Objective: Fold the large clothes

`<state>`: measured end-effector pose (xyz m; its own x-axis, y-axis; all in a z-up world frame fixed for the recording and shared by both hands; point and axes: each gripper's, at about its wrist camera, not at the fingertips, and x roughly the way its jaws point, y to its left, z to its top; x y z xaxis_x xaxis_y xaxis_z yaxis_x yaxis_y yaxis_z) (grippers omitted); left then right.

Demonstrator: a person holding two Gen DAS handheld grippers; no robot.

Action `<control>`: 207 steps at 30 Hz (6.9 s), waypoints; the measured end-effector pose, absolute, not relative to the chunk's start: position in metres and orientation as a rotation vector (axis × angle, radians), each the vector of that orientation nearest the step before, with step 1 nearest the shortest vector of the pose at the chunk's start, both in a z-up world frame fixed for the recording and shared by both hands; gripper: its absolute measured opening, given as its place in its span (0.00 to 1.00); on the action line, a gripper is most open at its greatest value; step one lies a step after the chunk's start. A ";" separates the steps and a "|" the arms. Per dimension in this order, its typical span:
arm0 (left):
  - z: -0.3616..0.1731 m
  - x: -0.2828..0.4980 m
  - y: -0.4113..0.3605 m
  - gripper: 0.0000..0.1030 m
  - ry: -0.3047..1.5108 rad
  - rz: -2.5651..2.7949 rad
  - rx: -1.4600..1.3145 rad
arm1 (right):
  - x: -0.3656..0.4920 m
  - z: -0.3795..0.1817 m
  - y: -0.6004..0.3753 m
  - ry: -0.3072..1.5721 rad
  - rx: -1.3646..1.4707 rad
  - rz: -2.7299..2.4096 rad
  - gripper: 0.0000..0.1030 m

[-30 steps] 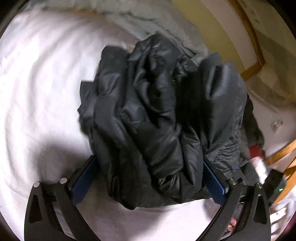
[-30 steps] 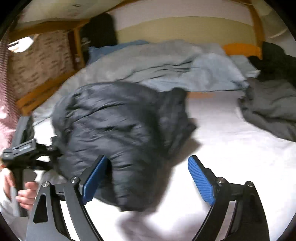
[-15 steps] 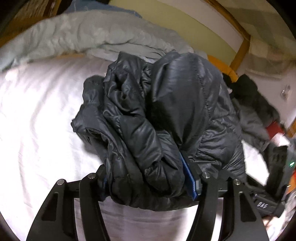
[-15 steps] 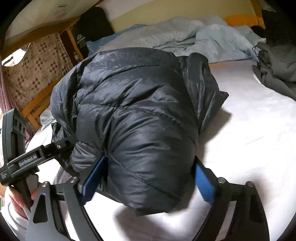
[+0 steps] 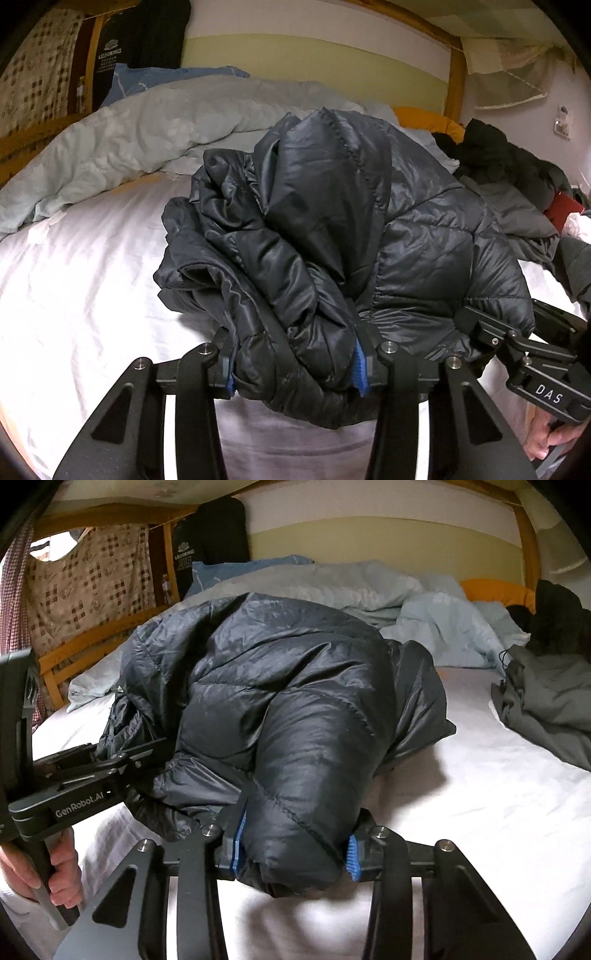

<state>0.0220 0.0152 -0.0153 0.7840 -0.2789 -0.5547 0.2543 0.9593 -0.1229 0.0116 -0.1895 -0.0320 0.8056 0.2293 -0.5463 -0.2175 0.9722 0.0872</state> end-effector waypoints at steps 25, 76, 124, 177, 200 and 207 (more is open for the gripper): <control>0.076 -0.013 -0.060 0.42 0.266 -0.419 0.065 | -0.049 0.086 -0.262 0.299 -0.032 0.142 0.39; 0.110 0.034 -0.247 1.00 -0.007 -0.470 0.077 | -0.038 0.109 -0.522 0.143 0.168 -0.328 1.00; -0.003 0.017 -0.190 1.00 -0.020 -0.267 0.171 | -0.039 0.002 -0.409 0.081 0.020 -0.380 1.00; -0.001 0.010 -0.185 1.00 -0.055 -0.245 0.154 | -0.041 0.002 -0.406 0.067 0.019 -0.390 1.00; -0.002 0.011 -0.184 1.00 -0.046 -0.251 0.162 | -0.040 0.002 -0.404 0.071 0.012 -0.391 1.00; -0.002 0.011 -0.184 1.00 -0.056 -0.253 0.178 | -0.041 0.002 -0.404 0.070 0.011 -0.393 1.00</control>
